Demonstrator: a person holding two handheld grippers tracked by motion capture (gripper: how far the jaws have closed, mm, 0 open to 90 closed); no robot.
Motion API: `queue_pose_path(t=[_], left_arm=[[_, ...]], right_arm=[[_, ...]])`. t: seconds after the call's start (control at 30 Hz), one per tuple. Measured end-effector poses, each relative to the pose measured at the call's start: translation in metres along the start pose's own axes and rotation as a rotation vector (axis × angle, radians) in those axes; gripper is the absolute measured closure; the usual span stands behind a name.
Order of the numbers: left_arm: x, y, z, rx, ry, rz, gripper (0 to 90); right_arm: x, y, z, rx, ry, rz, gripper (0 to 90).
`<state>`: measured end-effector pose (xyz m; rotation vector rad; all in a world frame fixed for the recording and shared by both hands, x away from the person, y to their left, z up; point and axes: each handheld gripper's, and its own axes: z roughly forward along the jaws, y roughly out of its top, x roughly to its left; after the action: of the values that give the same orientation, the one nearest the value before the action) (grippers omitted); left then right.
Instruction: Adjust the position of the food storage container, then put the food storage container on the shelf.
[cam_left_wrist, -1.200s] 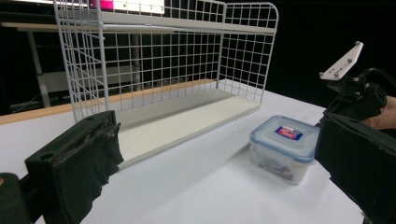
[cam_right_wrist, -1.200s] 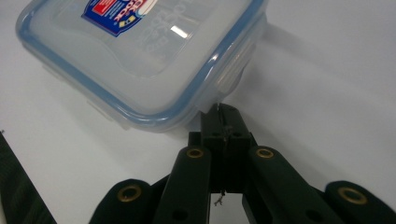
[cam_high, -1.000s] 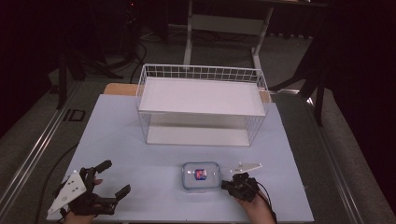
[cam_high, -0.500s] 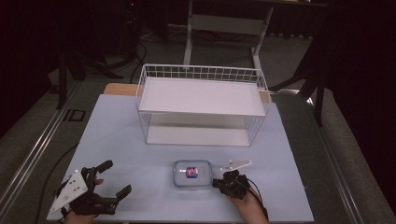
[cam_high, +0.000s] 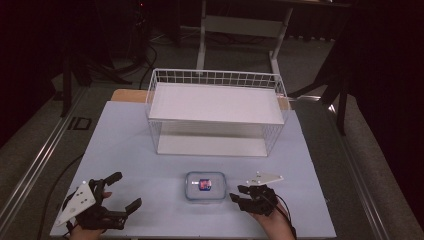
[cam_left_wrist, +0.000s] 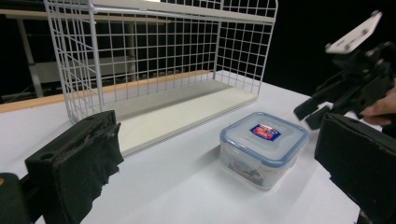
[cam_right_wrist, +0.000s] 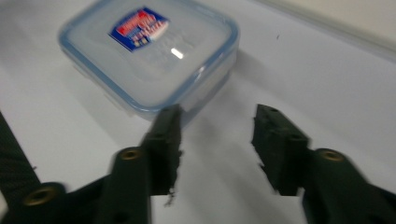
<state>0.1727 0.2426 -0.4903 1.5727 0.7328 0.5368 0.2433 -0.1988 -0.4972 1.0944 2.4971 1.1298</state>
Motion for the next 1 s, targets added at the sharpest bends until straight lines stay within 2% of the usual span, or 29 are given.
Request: queue_pose_path(t=[0.13,0.17,0.2,0.23,0.3,0.33,0.37,0.43,0.47,0.57,0.67,0.73,0.77,0.87,0.9,1.0], left_arm=[[0.0,-0.001,0.002,0.01,-0.003,0.006,1.1],[0.0,-0.001,0.002,0.013,-0.004,0.005,1.1],[0.0,-0.001,0.002,0.013,-0.004,0.005,1.1],[0.0,-0.002,0.003,0.019,-0.006,0.002,1.1],[0.0,-0.002,0.003,0.022,-0.004,-0.001,1.1],[0.0,-0.002,0.003,0.03,-0.004,0.0,1.1],[0.0,-0.003,0.003,0.032,-0.004,-0.001,1.1],[-0.001,-0.002,0.004,0.042,-0.011,-0.001,1.1],[-0.001,-0.002,0.005,0.046,-0.017,0.0,1.1],[-0.003,0.0,0.008,0.072,-0.025,0.011,1.1],[-0.007,0.003,0.012,0.102,-0.046,0.02,1.1],[-0.011,0.007,0.015,0.116,-0.061,0.023,1.1],[-0.013,0.01,0.017,0.12,-0.071,0.019,1.1],[-0.015,0.018,0.023,0.131,-0.106,-0.029,1.1],[-0.015,0.021,0.025,0.131,-0.109,-0.035,1.1],[-0.016,0.029,0.033,0.143,-0.116,-0.01,1.1]], right_arm=[[0.007,0.001,-0.015,-0.081,-0.001,-0.034,32.6],[0.01,0.002,-0.018,-0.095,-0.003,-0.054,24.6],[0.01,0.002,-0.018,-0.095,-0.003,-0.054,24.6],[0.015,0.004,-0.023,-0.12,-0.003,-0.083,17.5],[0.016,0.004,-0.025,-0.13,0.011,-0.075,16.1],[0.016,0.006,-0.026,-0.146,0.042,-0.066,14.3],[0.017,0.007,-0.027,-0.161,0.062,-0.069,13.7],[0.018,0.007,-0.029,-0.195,0.069,-0.075,12.7],[0.019,0.008,-0.029,-0.198,0.044,-0.08,12.5],[0.02,0.008,-0.032,-0.224,0.031,-0.089,12.4],[0.023,0.011,-0.037,-0.255,-0.003,-0.107,14.5],[0.023,0.012,-0.038,-0.253,-0.002,-0.108,15.8],[0.022,0.015,-0.041,-0.244,0.015,-0.112,17.2],[0.02,0.019,-0.042,-0.271,0.034,-0.092,19.0],[0.02,0.02,-0.042,-0.263,0.03,-0.081,19.1],[0.019,0.026,-0.04,-0.251,0.012,-0.069,18.8]])
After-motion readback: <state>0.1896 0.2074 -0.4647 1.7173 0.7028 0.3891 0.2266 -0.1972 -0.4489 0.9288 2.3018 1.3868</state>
